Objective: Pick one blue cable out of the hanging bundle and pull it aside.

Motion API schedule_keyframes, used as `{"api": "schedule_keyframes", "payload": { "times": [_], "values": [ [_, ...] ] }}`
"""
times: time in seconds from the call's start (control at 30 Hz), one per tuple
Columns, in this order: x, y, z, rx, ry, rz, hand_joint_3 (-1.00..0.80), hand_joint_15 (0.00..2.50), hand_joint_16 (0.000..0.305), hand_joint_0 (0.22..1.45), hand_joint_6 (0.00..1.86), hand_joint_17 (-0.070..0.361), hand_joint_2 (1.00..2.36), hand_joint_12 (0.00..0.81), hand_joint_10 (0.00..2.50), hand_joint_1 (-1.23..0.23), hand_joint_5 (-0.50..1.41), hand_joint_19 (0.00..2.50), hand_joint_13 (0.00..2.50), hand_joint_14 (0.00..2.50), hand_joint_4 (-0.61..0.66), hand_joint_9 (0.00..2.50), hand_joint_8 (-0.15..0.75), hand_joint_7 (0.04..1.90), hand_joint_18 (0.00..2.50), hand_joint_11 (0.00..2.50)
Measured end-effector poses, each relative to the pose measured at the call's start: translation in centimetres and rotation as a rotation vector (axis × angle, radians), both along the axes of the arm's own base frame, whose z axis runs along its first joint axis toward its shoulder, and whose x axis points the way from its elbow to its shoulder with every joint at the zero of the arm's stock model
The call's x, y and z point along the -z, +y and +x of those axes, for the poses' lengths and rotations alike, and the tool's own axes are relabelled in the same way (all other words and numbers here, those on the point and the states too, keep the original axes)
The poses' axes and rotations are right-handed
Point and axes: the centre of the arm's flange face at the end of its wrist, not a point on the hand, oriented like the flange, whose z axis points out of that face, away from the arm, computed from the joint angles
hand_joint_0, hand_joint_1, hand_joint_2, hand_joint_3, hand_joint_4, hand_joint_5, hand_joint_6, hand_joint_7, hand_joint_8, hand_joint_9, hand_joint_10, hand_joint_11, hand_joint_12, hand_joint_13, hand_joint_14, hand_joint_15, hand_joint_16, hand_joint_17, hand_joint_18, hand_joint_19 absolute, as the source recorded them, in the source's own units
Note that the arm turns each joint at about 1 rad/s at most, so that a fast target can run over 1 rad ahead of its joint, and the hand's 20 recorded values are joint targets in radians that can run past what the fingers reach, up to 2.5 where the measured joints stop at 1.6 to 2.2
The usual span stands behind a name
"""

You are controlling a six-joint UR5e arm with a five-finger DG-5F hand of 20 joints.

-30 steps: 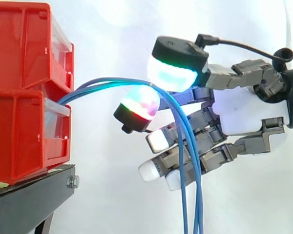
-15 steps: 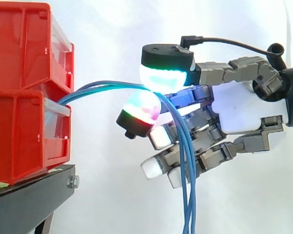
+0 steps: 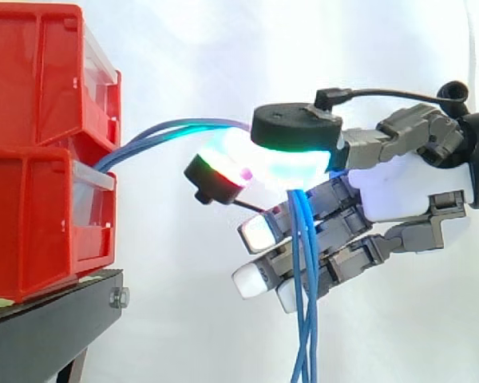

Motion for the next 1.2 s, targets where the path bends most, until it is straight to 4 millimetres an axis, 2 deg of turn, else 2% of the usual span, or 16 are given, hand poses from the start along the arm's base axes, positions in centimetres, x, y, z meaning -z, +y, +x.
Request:
{"api": "schedule_keyframes", "payload": {
  "times": [0.1,0.13,0.17,0.2,0.27,0.3,0.47,0.67,0.7,0.73,0.77,0.83,0.9,1.0,1.07,1.2],
  "values": [
    [0.03,-0.01,-0.03,0.000,0.002,0.000,-0.50,0.42,0.049,0.74,0.93,0.109,1.00,0.379,0.02,-0.93,-0.10,0.56,0.77,0.02,-0.29,1.02,0.219,1.04,0.61,0.47],
    [0.03,-0.02,-0.04,0.000,0.004,0.000,-0.50,0.42,0.048,0.72,0.93,0.109,1.00,0.378,0.02,-0.92,-0.09,0.57,0.77,0.02,-0.25,1.03,0.220,1.02,0.61,0.48],
    [0.04,-0.02,-0.06,0.000,0.005,-0.001,-0.50,0.43,0.048,0.64,0.91,0.109,1.00,0.379,0.02,-0.89,-0.08,0.58,0.77,0.02,-0.13,1.04,0.221,0.97,0.61,0.48],
    [0.04,-0.02,-0.07,0.000,0.006,-0.001,-0.50,0.43,0.049,0.60,0.90,0.110,1.00,0.380,0.02,-0.88,-0.08,0.58,0.77,0.02,-0.11,1.05,0.228,0.94,0.61,0.48],
    [0.04,-0.03,-0.07,0.001,0.007,-0.001,-0.50,0.44,0.056,0.48,0.89,0.126,1.00,0.414,0.02,-0.82,-0.07,0.58,0.81,0.02,-0.09,1.08,0.255,0.92,0.66,0.46],
    [0.04,-0.02,-0.08,0.001,0.007,-0.001,-0.50,0.43,0.062,0.43,0.88,0.138,1.00,0.443,0.02,-0.74,-0.07,0.58,0.83,0.02,-0.07,1.10,0.282,0.96,0.69,0.44],
    [0.04,-0.10,-0.08,0.002,0.007,-0.001,-0.50,0.43,0.069,0.39,0.86,0.156,1.00,0.480,0.02,-0.55,-0.06,0.58,0.84,0.02,-0.04,1.11,0.302,0.93,0.72,0.41],
    [0.05,-0.32,-0.09,0.005,0.007,0.000,-0.47,0.45,0.059,0.50,0.86,0.132,1.00,0.434,0.02,-0.62,-0.07,0.63,0.78,0.02,-0.03,1.07,0.273,0.99,0.62,0.44],
    [0.05,-0.33,-0.10,0.005,0.007,0.000,-0.27,0.44,0.062,0.55,0.86,0.139,1.01,0.447,0.02,-0.68,-0.07,0.61,0.80,0.02,-0.02,1.08,0.282,1.02,0.66,0.44],
    [0.05,-0.34,-0.10,0.005,0.007,0.000,-0.24,0.45,0.063,0.55,0.86,0.142,1.01,0.451,0.02,-0.68,-0.07,0.60,0.81,0.02,-0.01,1.08,0.291,1.03,0.67,0.44],
    [0.06,-0.34,-0.10,0.005,0.007,0.000,-0.12,0.43,0.070,0.56,0.86,0.157,1.01,0.485,0.02,-0.72,-0.07,0.57,0.84,0.02,0.00,1.10,0.316,1.00,0.73,0.43],
    [0.04,-0.35,-0.09,0.004,0.007,0.001,-0.05,0.43,0.072,0.56,0.87,0.161,1.00,0.494,0.02,-0.72,-0.07,0.57,0.85,0.02,0.00,1.09,0.325,0.99,0.74,0.44],
    [0.03,-0.34,-0.09,0.003,0.007,0.001,0.01,0.44,0.071,0.59,0.90,0.159,1.00,0.491,0.02,-0.80,-0.08,0.56,0.84,0.02,0.00,1.05,0.319,0.96,0.74,0.45],
    [0.06,-0.32,-0.13,0.000,0.011,0.003,0.02,0.44,0.065,0.61,0.91,0.146,1.01,0.453,0.02,-0.90,-0.10,0.57,0.76,0.02,-0.05,0.98,0.284,0.99,0.67,0.47],
    [0.03,-0.29,-0.17,-0.003,0.015,0.005,-0.11,0.44,0.054,0.68,0.91,0.122,1.02,0.398,0.02,-0.97,-0.11,0.56,0.70,0.02,-0.10,0.93,0.241,1.08,0.57,0.49],
    [-0.20,-0.26,-0.28,-0.015,0.033,0.007,-0.28,0.44,0.052,0.79,0.92,0.118,1.02,0.383,0.02,-0.99,-0.10,0.55,0.70,0.02,-0.14,0.97,0.234,1.18,0.55,0.49]
  ]
}}
